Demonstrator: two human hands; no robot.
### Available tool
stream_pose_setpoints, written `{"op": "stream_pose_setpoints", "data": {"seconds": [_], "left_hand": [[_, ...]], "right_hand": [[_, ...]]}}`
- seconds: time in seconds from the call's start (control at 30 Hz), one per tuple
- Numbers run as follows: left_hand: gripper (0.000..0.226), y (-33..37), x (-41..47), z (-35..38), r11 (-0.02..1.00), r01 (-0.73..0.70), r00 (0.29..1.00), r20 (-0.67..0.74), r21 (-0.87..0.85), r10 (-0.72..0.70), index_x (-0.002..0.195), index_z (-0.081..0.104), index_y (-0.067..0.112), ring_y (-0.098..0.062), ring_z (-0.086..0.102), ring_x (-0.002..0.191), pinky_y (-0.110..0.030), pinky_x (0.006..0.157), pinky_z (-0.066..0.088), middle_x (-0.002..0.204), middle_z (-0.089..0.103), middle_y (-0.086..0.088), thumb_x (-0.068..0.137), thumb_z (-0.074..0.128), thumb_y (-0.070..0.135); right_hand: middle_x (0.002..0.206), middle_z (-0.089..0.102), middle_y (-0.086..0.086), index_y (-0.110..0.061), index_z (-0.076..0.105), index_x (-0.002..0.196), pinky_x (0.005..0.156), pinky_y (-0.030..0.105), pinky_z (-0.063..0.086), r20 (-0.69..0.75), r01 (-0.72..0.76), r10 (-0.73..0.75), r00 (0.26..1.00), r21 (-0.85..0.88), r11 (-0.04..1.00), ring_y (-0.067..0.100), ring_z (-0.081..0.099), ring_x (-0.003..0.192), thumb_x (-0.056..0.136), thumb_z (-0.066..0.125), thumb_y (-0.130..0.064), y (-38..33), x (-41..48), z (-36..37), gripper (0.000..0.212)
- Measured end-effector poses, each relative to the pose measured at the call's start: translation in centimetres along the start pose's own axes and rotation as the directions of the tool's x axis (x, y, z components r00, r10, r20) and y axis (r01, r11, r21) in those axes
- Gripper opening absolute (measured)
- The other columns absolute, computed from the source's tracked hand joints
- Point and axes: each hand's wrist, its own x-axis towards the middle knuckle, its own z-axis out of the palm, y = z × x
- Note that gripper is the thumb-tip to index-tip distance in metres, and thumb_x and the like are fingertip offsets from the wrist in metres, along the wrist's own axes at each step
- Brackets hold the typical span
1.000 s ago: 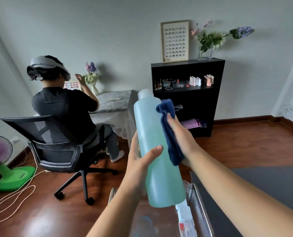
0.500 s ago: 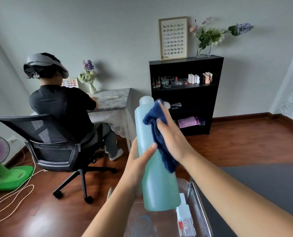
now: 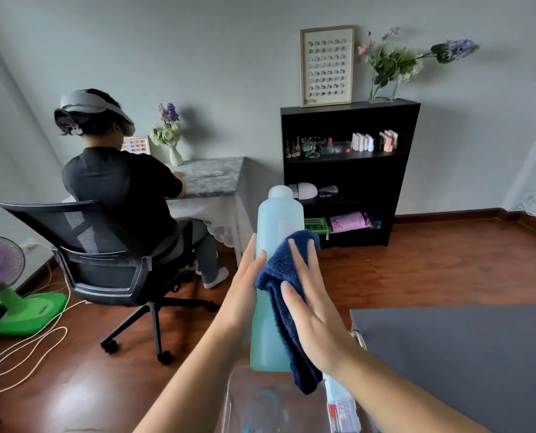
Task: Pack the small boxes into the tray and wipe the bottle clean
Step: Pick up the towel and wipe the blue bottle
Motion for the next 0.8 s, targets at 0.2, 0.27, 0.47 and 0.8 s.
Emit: {"op": "stream_pose_setpoints", "data": {"seconds": [0.2,0.27,0.47,0.8], "left_hand": [[0.048,-4.1,-1.1,0.3,0.972,0.04,0.999,0.02,-0.232,-0.036,0.141,0.042,0.034,-0.03,0.063,0.105,-0.046,0.087,0.053,0.127,0.063,-0.011,0.094,0.056,0.033],[0.05,-5.8,-2.5,-0.1,0.968,0.05,0.999,0.032,-0.247,-0.043,0.138,0.044,0.037,-0.034,0.062,0.105,-0.05,0.082,0.054,0.133,0.057,-0.015,0.091,0.059,0.03],[0.054,-8.7,-2.5,-1.8,0.968,0.085,0.988,-0.109,-0.235,-0.114,0.133,0.049,0.033,-0.03,0.066,0.097,-0.043,0.076,0.056,0.12,0.064,-0.014,0.082,0.063,0.025],[0.062,-9.0,-2.3,-3.2,0.939,0.189,0.951,-0.185,-0.287,-0.248,0.121,0.048,0.021,-0.022,0.068,0.087,-0.038,0.071,0.057,0.104,0.065,-0.006,0.07,0.073,0.044]], "right_hand": [[0.161,-0.005,-0.006,-0.033,0.018,0.147,0.106,0.008,0.0,0.058,-0.147,0.147,0.987,0.002,0.989,-0.006,-0.004,0.14,0.102,0.036,-0.019,1.9,5.9,-1.6,0.05],[0.162,0.002,-0.004,-0.028,0.016,0.15,0.11,0.012,0.0,0.084,-0.228,0.225,0.971,0.031,0.973,0.0,-0.001,0.145,0.103,0.035,-0.02,2.9,5.9,-1.4,0.052],[0.154,0.032,-0.009,-0.037,0.019,0.148,0.118,0.038,0.026,0.122,-0.331,0.313,0.942,0.169,0.929,0.008,0.032,0.14,0.102,0.038,-0.021,5.2,-0.9,1.1,0.053],[0.147,0.034,-0.021,-0.038,0.022,0.144,0.099,-0.001,0.028,0.114,-0.336,0.321,0.94,0.156,0.929,-0.02,0.035,0.126,0.101,0.038,-0.017,5.1,-3.2,2.0,0.05]]}}
